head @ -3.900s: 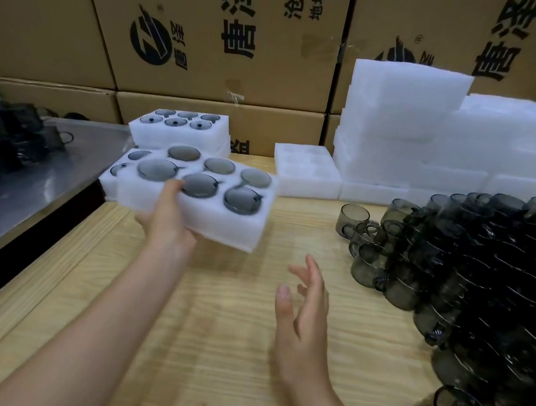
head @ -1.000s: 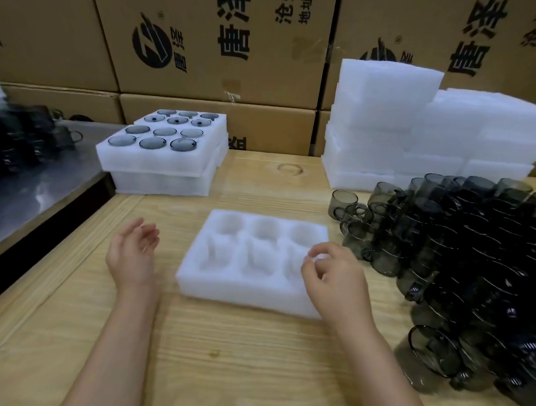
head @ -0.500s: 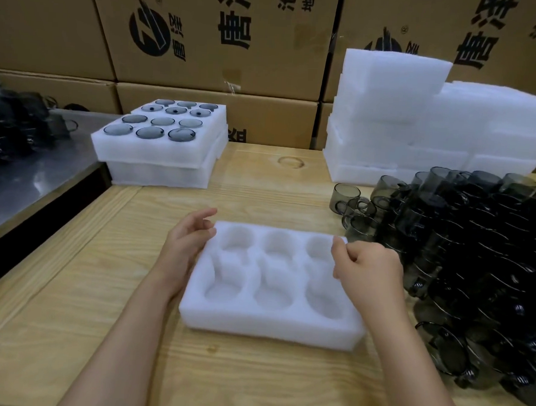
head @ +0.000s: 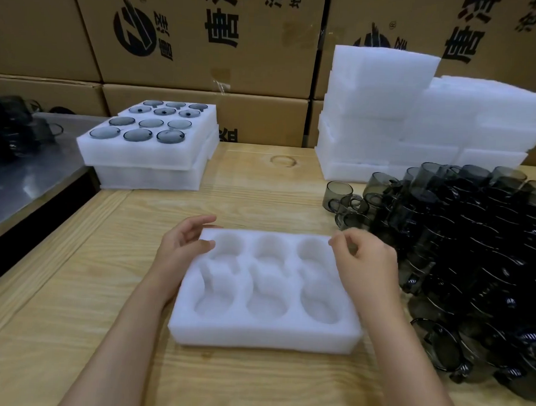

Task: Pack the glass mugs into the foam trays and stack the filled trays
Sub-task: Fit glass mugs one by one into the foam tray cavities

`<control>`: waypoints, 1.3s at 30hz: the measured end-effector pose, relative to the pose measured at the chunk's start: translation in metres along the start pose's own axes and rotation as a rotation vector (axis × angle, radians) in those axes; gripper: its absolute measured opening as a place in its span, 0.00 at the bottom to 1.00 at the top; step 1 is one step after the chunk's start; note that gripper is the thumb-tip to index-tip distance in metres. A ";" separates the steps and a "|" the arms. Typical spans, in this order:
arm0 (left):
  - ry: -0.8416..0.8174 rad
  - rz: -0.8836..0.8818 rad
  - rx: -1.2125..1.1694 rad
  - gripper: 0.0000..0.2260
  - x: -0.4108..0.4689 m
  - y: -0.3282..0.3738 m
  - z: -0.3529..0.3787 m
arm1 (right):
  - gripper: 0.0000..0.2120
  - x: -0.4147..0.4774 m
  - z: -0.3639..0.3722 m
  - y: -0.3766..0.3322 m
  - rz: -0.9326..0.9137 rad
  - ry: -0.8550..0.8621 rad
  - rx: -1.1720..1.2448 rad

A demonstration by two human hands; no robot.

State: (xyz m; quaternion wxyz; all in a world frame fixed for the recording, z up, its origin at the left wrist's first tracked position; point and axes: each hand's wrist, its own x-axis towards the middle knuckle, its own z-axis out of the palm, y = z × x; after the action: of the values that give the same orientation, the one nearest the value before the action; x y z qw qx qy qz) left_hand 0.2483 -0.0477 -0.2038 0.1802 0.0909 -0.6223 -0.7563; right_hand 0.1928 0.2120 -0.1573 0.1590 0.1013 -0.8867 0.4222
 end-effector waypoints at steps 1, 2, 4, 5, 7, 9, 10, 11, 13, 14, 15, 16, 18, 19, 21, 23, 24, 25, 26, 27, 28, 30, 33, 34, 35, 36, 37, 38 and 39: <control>0.006 0.002 -0.003 0.21 0.001 0.001 0.001 | 0.10 0.005 0.000 0.000 0.012 0.030 0.041; 0.011 0.004 -0.004 0.21 0.001 0.001 0.001 | 0.08 0.011 0.000 -0.001 0.024 0.056 0.050; 0.010 0.006 -0.008 0.21 0.001 0.000 0.002 | 0.12 0.028 0.001 -0.001 0.040 0.071 -0.008; 0.009 0.008 -0.009 0.21 0.001 0.000 0.002 | 0.15 0.037 0.003 0.000 0.064 0.050 -0.054; 0.004 0.011 -0.009 0.22 0.002 0.000 0.002 | 0.18 0.051 0.006 0.002 0.143 -0.037 -0.194; 0.002 0.009 -0.017 0.22 0.002 0.000 0.001 | 0.12 0.056 0.010 0.001 0.218 -0.138 -0.322; 0.000 0.007 -0.023 0.22 0.003 -0.001 0.001 | 0.06 0.055 0.012 0.001 0.238 -0.171 -0.380; -0.005 0.006 -0.028 0.22 0.003 -0.001 0.001 | 0.04 0.055 0.013 0.000 0.233 -0.187 -0.427; -0.013 0.006 -0.035 0.22 0.003 -0.003 0.001 | 0.13 0.056 0.014 0.000 0.200 -0.189 -0.475; -0.017 0.008 -0.037 0.22 0.003 -0.003 0.001 | 0.14 0.056 0.014 -0.001 0.190 -0.188 -0.482; -0.022 0.010 -0.036 0.22 0.004 -0.004 0.001 | 0.14 0.056 0.013 -0.001 0.180 -0.179 -0.485; -0.028 0.013 -0.036 0.21 0.004 -0.005 0.001 | 0.12 0.056 0.012 -0.002 0.171 -0.165 -0.486; -0.039 0.019 -0.048 0.20 0.004 -0.005 0.000 | 0.05 0.053 0.010 -0.007 0.131 -0.112 -0.483; -0.038 0.022 -0.065 0.19 0.005 -0.005 0.000 | 0.05 0.050 0.008 -0.013 0.096 -0.066 -0.475; -0.016 0.032 -0.097 0.17 0.006 -0.006 0.000 | 0.08 0.042 0.003 -0.028 -0.023 0.046 -0.409; 0.031 0.037 -0.107 0.14 0.006 -0.007 -0.001 | 0.09 0.033 0.001 -0.049 -0.148 0.062 -0.217; 0.048 0.044 -0.103 0.12 0.007 -0.007 -0.002 | 0.09 0.029 0.001 -0.059 -0.185 0.008 -0.106; 0.058 0.058 -0.093 0.10 0.007 -0.007 -0.002 | 0.10 0.025 0.004 -0.069 -0.209 -0.084 -0.019; 0.062 0.077 -0.083 0.09 0.006 -0.006 -0.002 | 0.10 0.022 0.009 -0.078 -0.235 -0.200 0.032; 0.062 0.103 -0.076 0.09 0.005 -0.006 0.000 | 0.10 0.018 0.014 -0.084 -0.270 -0.315 0.051; 0.059 0.134 -0.076 0.10 0.005 -0.006 0.001 | 0.10 0.015 0.021 -0.089 -0.308 -0.411 0.055; 0.038 0.164 -0.095 0.12 0.003 -0.005 0.004 | 0.09 0.012 0.032 -0.096 -0.354 -0.523 0.064; -0.041 0.097 -0.197 0.16 -0.001 -0.002 0.006 | 0.09 0.012 0.040 -0.098 -0.359 -0.554 0.110; -0.074 0.061 -0.249 0.21 -0.002 -0.001 0.007 | 0.08 0.013 0.040 -0.097 -0.349 -0.554 0.140; -0.100 0.040 -0.283 0.26 -0.003 0.000 0.008 | 0.08 0.013 0.040 -0.096 -0.337 -0.554 0.170; -0.109 0.047 -0.290 0.29 -0.003 0.002 0.009 | 0.08 0.014 0.040 -0.095 -0.332 -0.552 0.192; -0.110 0.070 -0.275 0.31 -0.004 0.003 0.010 | 0.07 0.015 0.040 -0.094 -0.336 -0.548 0.201; -0.104 0.098 -0.254 0.33 -0.003 0.004 0.010 | 0.07 0.015 0.041 -0.093 -0.346 -0.539 0.208; -0.098 0.123 -0.231 0.35 -0.004 0.005 0.011 | 0.06 0.016 0.042 -0.092 -0.354 -0.531 0.229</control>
State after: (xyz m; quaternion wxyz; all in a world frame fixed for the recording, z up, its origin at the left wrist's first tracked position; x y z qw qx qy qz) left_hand 0.2484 -0.0373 -0.1969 0.2048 -0.0057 -0.5436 -0.8139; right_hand 0.1992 0.1211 -0.1101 -0.0189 0.3772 -0.8126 0.4439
